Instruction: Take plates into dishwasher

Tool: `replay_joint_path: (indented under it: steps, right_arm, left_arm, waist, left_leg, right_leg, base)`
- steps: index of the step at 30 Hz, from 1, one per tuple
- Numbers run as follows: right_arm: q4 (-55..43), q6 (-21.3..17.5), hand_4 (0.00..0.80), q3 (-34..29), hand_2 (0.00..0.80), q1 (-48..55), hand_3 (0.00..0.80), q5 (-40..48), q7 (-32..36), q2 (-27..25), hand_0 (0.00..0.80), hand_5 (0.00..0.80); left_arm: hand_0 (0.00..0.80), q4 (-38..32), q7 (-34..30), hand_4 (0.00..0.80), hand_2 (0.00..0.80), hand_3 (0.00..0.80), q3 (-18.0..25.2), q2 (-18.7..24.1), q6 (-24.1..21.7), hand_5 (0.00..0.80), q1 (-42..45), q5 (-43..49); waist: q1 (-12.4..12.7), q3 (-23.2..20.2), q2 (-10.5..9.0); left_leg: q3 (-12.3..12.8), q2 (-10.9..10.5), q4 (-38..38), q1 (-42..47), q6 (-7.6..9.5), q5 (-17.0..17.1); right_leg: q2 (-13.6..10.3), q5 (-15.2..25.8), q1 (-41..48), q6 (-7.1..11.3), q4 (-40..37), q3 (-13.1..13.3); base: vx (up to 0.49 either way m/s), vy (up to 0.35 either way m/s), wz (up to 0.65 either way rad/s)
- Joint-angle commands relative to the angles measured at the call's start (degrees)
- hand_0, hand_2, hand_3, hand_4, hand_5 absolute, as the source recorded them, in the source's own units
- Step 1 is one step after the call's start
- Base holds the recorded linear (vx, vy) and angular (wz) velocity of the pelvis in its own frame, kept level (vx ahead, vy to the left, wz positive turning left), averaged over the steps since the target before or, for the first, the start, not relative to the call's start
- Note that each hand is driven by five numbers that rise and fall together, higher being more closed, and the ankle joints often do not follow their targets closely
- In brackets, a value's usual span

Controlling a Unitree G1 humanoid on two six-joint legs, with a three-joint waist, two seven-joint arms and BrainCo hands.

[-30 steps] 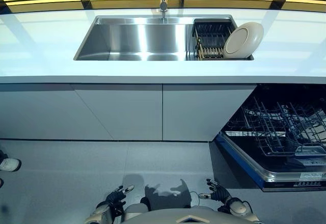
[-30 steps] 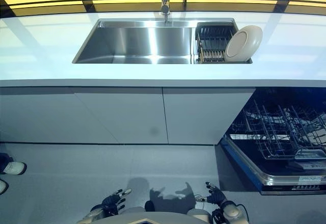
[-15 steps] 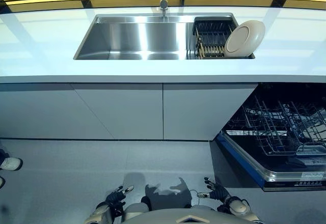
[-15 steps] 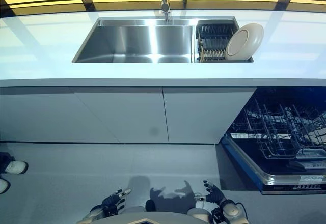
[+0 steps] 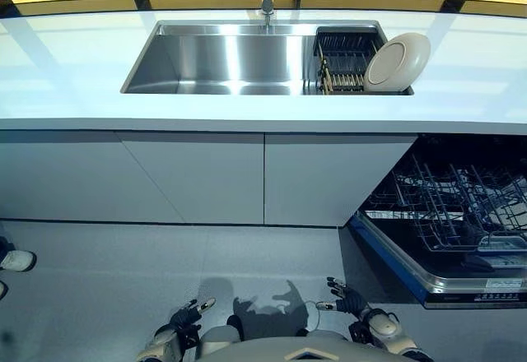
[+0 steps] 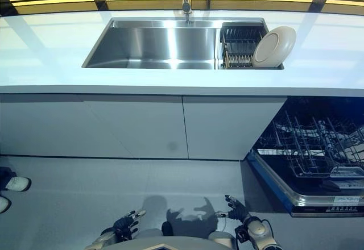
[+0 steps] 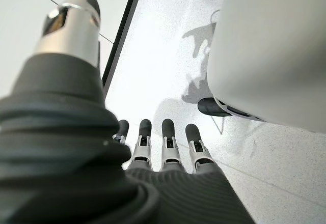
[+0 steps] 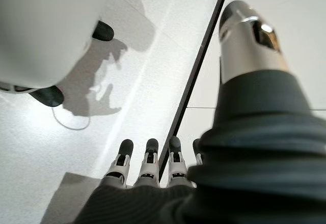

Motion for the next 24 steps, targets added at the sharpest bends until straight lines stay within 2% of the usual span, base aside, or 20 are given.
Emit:
replay_joint_path:
  steps: [1, 4, 5, 6, 8, 9, 11, 14, 17, 19, 20, 21, 24]
  right_arm:
    - [-4.41, -1.26, 0.000, 2.02, 0.000, -3.82, 0.000, 2.33, 0.91, -1.72, 0.000, 0.000]
    - [-5.49, -1.55, 0.000, 2.66, 0.000, -3.87, 0.000, 3.06, 2.04, -2.23, 0.000, 0.000]
    - [-5.74, -1.33, 0.000, 2.88, 0.000, -3.83, 0.000, 2.70, 2.13, -2.28, 0.000, 0.000]
    - [-5.21, -1.27, 0.000, 3.23, 0.000, -4.00, 0.000, 1.91, 2.98, -2.46, 0.000, 0.000]
    - [-4.14, -1.53, 0.000, 3.32, 0.000, -4.43, 0.000, 1.49, 3.49, -2.47, 0.000, 0.000]
    - [-2.95, -1.93, 0.000, 3.14, 0.000, -4.74, 0.000, 0.82, 3.78, -2.38, 0.000, 0.000]
    - [-2.33, -1.70, 0.000, 3.55, 0.000, -5.17, 0.000, 0.67, 4.10, -2.28, 0.000, 0.000]
    - [-1.91, -1.69, 0.000, 4.18, 0.000, -5.73, 0.000, 0.96, 4.74, -2.00, 0.000, 0.000]
    - [-2.70, -0.58, 0.000, 4.79, 0.000, -5.73, 0.000, 0.44, 5.11, -1.63, 0.000, 0.000]
    - [-3.28, 0.19, 0.000, 4.90, 0.000, -5.44, 0.000, 0.76, 5.24, -1.28, 0.000, 0.000]
    - [-3.65, 0.44, 0.000, 4.87, 0.000, -5.30, 0.000, 0.72, 5.24, -1.19, 0.000, 0.000]
    - [-4.91, 0.77, 0.000, 4.73, 0.000, -4.77, 0.000, 0.32, 5.56, -1.01, 0.000, 0.000]
    - [-6.35, 1.14, 0.000, 4.88, 0.000, -4.61, 0.000, 0.53, 5.79, -0.98, 0.000, 0.000]
  left_arm:
    - [0.000, -0.10, 0.58, 0.000, 0.000, 0.000, -0.63, -0.32, -0.69, 0.000, -2.34, -0.71]
    - [0.000, -0.56, 0.93, 0.000, 0.000, 0.000, 0.59, -0.47, -0.87, 0.000, -1.85, -2.92]
    - [0.000, -0.69, 0.87, 0.000, 0.000, 0.000, 0.92, -0.52, -0.55, 0.000, -1.70, -3.43]
    - [0.000, -0.38, 1.41, 0.000, 0.000, 0.000, 1.70, -0.90, -1.92, 0.000, -1.26, -4.06]
    - [0.000, -0.15, 1.33, 0.000, 0.000, 0.000, 2.09, -0.99, -2.68, 0.000, -0.90, -4.39]
    - [0.000, 0.12, 1.11, 0.000, 0.000, 0.000, 2.53, -0.95, -2.76, 0.000, -0.62, -5.43]
    - [0.000, 1.21, 0.98, 0.000, 0.000, 0.000, 3.39, -1.35, -3.00, 0.000, -0.24, -6.12]
    - [0.000, 2.25, 1.32, 0.000, 0.000, 0.000, 4.42, -1.77, -3.84, 0.000, 0.56, -6.18]
    - [0.000, 1.98, 0.72, 0.000, 0.000, 0.000, 5.39, -1.65, -3.61, 0.000, 0.85, -5.37]
    - [0.000, 1.48, 0.12, 0.000, 0.000, 0.000, 5.58, -1.07, -3.25, 0.000, 0.71, -4.38]
    - [0.000, 1.35, 0.08, 0.000, 0.000, 0.000, 5.56, -0.95, -3.15, 0.000, 0.61, -4.22]
    - [0.000, 0.81, 0.04, 0.000, 0.000, 0.000, 5.24, -0.54, -2.97, 0.000, 0.43, -4.01]
    - [0.000, 0.12, -0.12, 0.000, 0.000, 0.000, 4.60, 0.12, -2.00, 0.000, -0.10, -3.71]
  waist:
    - [0.57, 0.93, -2.68]
    - [1.33, 1.92, -4.23]
    - [1.79, 2.16, -4.44]
    - [3.34, 2.71, -4.19]
    - [4.09, 2.96, -3.87]
    - [5.16, 3.57, -3.07]
    - [7.17, 3.42, -1.55]
    - [9.48, 2.90, -0.52]
    - [10.19, 1.52, -0.59]
    - [10.43, 0.76, -0.95]
    - [10.49, 0.53, -1.07]
    - [10.50, -0.18, -1.39]
    - [10.29, -1.12, -1.46]
  left_leg:
    - [-1.03, 0.83, 15.75, -2.24, 1.02, -6.04]
    - [-2.38, 1.43, 26.94, -6.60, 1.53, -4.68]
    - [-3.74, 0.21, 28.63, -8.21, 1.82, -4.71]
    - [-5.95, -3.19, 28.40, -12.34, 1.90, -3.82]
    - [-4.56, -2.87, 25.72, -14.26, 1.46, -2.23]
    - [-3.59, -2.04, 21.43, -16.43, 0.09, 1.18]
    - [-6.26, -2.19, 13.83, -19.61, -2.02, 6.43]
    - [-8.83, -1.06, 5.57, -20.62, -3.19, 10.93]
    - [-7.56, -1.37, 4.02, -18.76, -1.89, 7.96]
    - [-6.79, -1.63, 5.34, -17.33, -0.59, 5.17]
    - [-6.32, -1.63, 5.62, -17.11, -0.33, 4.69]
    - [-4.94, -1.61, 5.82, -16.24, 0.31, 3.68]
    - [-4.77, -1.95, 4.40, -14.78, 1.08, 3.26]
  right_leg:
    - [1.00, -1.76, -5.91, -3.02, 8.27, 2.18]
    - [0.93, -2.02, -6.17, -4.48, 9.27, 2.51]
    - [1.10, -1.94, -6.05, -4.55, 9.31, 3.13]
    - [2.01, -1.86, -5.09, -4.10, 8.67, 5.24]
    - [2.88, -2.20, -4.18, -3.88, 7.94, 6.19]
    - [4.10, -2.82, -2.48, -3.74, 6.86, 6.82]
    - [5.48, -3.66, -0.37, -3.36, 6.20, 7.67]
    - [5.90, -5.67, 3.14, -3.05, 5.84, 9.00]
    - [4.03, -6.98, 4.77, -2.15, 6.34, 8.51]
    - [2.21, -7.73, 5.43, -1.40, 7.23, 7.02]
    - [1.69, -7.84, 5.76, -1.16, 7.32, 6.38]
    - [0.39, -7.82, 6.32, -0.41, 7.63, 4.66]
    - [-1.06, -7.34, 5.76, 0.70, 8.37, 3.60]
  base:
    - [0.029, -0.150, 0.09]
    - [0.048, -0.148, 0.08]
    - [0.121, -0.100, -0.22]
    - [0.122, -0.039, -0.30]
    - [0.166, 0.004, -0.25]
    - [0.265, 0.039, -0.30]
    - [0.322, 0.065, -0.23]
    - [0.399, 0.104, -0.42]
    - [0.379, 0.141, -0.55]
    - [0.300, 0.090, -0.27]
    - [0.314, 0.078, -0.52]
    - [0.278, 0.076, -0.62]
    - [0.212, 0.085, -0.19]
